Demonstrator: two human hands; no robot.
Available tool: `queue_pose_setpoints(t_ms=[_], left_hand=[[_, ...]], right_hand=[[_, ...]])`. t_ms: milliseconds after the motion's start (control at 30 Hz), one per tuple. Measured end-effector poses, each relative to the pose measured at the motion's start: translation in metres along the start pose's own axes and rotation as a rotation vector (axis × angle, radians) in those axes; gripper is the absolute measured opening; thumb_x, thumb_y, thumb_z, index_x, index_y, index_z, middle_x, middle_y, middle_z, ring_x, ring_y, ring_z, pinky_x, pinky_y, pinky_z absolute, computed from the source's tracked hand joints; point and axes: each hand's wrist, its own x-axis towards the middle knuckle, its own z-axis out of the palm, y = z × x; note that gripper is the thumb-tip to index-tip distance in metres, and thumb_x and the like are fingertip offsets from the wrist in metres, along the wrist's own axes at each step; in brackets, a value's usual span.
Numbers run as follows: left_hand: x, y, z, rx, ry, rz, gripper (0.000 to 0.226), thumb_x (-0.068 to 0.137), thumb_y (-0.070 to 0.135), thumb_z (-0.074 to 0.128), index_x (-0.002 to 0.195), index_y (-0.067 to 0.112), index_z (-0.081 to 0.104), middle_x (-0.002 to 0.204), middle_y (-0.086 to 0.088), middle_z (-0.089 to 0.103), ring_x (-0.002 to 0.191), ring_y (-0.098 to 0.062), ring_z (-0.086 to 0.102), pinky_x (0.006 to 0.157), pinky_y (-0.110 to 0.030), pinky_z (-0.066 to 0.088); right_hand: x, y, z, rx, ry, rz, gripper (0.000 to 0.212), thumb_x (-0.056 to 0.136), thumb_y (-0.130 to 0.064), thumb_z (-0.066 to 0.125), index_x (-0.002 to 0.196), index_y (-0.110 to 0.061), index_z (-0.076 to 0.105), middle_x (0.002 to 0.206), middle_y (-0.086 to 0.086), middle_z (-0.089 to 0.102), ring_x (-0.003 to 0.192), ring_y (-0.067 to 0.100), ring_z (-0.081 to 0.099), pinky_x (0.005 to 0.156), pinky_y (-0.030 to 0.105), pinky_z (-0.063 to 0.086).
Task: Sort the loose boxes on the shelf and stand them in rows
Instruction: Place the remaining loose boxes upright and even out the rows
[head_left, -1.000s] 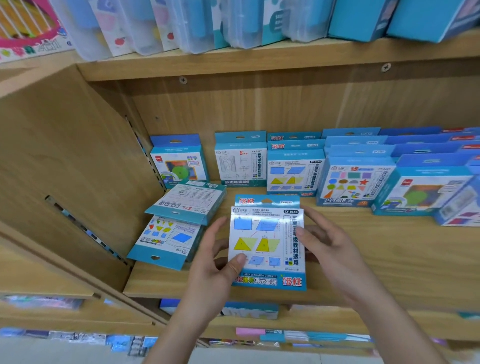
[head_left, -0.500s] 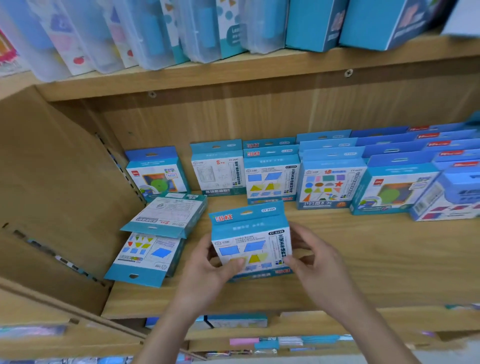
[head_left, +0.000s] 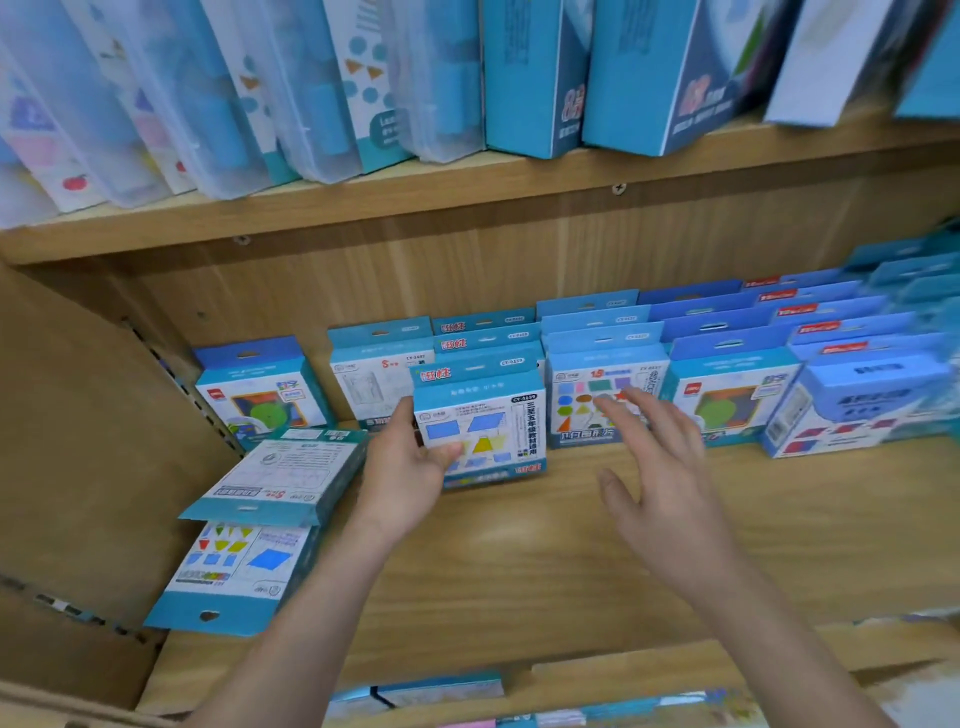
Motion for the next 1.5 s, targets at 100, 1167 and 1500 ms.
queue_pose_setpoints(t_ms=[100,1167,1500], left_hand=[[0.013,-0.006,0.014,0.072,0.026,-0.019,0.038,0.081,0.009,0.071,0.110,0.025,0.053,0.115,0.006,0.064,0.107,-0.013,0.058,0.092,-0.033,0.048],[0.032,-0.006,0.042,0.075,0.115,-0.140,0.060,0.085,0.012,0.068,0.137,0.018,0.039,0.115,0.008,0.064,0.106,-0.011,0.061,0.081,-0.025,0.048],[0.013,0.019,0.072,0.685,0.467,0.533,0.060,0.069,0.015,0.082,0.119,0.027,0.051,0.117,-0.011,0.055,0.107,-0.026,0.047,0.087,-0.042,0.047]], right_hand=[[0.028,0.001,-0.016,-0.151,0.019,-0.020,0.066,0.081,-0.010,0.066,0.140,-0.023,0.042,0.149,0.006,0.033,0.135,0.026,0.020,0.111,0.038,0.023],[0.147,0.023,-0.054,-0.652,-0.468,-0.392,0.055,0.087,-0.036,0.062,0.135,-0.037,0.036,0.123,-0.008,0.051,0.119,0.018,0.048,0.087,0.039,0.037],[0.108,0.041,-0.030,-0.460,-0.123,-0.619,0.042,0.063,-0.026,0.085,0.102,-0.019,0.070,0.098,0.006,0.067,0.089,0.029,0.065,0.070,0.039,0.049]])
